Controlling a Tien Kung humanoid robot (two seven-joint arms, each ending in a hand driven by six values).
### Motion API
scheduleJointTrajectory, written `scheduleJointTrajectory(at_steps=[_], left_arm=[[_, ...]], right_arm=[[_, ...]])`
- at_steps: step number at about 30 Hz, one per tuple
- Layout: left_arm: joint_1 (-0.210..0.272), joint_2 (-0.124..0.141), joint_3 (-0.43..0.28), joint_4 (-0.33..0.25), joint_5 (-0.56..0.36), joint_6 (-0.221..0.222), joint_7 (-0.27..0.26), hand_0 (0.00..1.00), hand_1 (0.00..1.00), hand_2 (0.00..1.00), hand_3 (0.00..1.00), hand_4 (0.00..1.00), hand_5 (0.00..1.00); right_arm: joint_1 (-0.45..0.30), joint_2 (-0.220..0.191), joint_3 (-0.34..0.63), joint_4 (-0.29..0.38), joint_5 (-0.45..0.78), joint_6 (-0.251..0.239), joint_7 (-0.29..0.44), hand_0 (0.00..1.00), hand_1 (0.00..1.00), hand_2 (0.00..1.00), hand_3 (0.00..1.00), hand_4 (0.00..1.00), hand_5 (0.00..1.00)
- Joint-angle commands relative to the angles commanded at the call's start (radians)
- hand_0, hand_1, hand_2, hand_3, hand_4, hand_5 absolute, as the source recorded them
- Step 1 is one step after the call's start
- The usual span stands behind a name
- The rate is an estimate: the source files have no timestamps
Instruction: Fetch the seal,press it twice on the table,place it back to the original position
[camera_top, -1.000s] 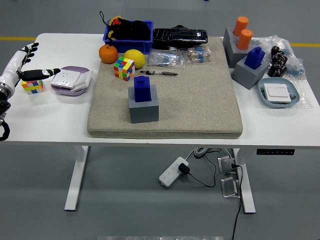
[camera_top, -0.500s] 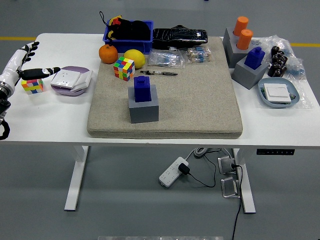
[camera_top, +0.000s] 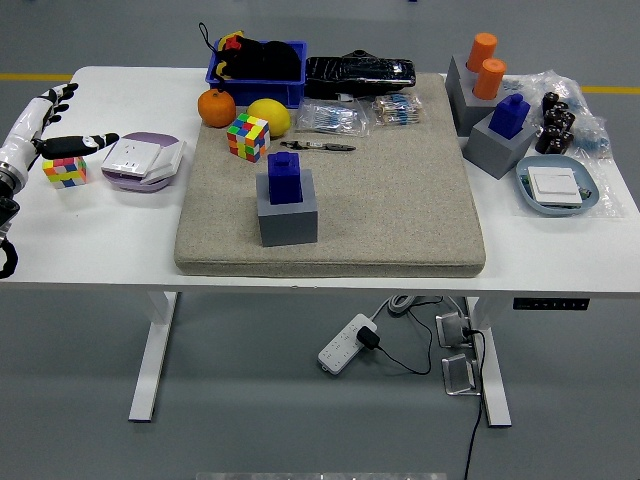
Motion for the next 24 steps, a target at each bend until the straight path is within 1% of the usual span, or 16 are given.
scheduleJointTrajectory(at_steps=[12, 24], left_arm=[[0.0, -0.003, 0.002, -0.003, 0.002, 0.001, -0.001, 0.912, 0.95, 0.97, 0.96, 0.931, 0.284], [0.003, -0.001, -0.001, 0.0, 0.001, -0.001, 0.003, 0.912, 0.947, 0.969, 0.959, 0.924, 0.28]], right_arm=[[-0.005, 0.002, 0.001, 0.0, -0.001, 0.001, 0.0, 0.818, 0.719, 0.688, 0.698, 0.736, 0.512], [-0.007, 0.007, 0.008, 0.0, -0.003, 0.001, 0.001, 0.818, 0.719, 0.688, 0.698, 0.736, 0.512]])
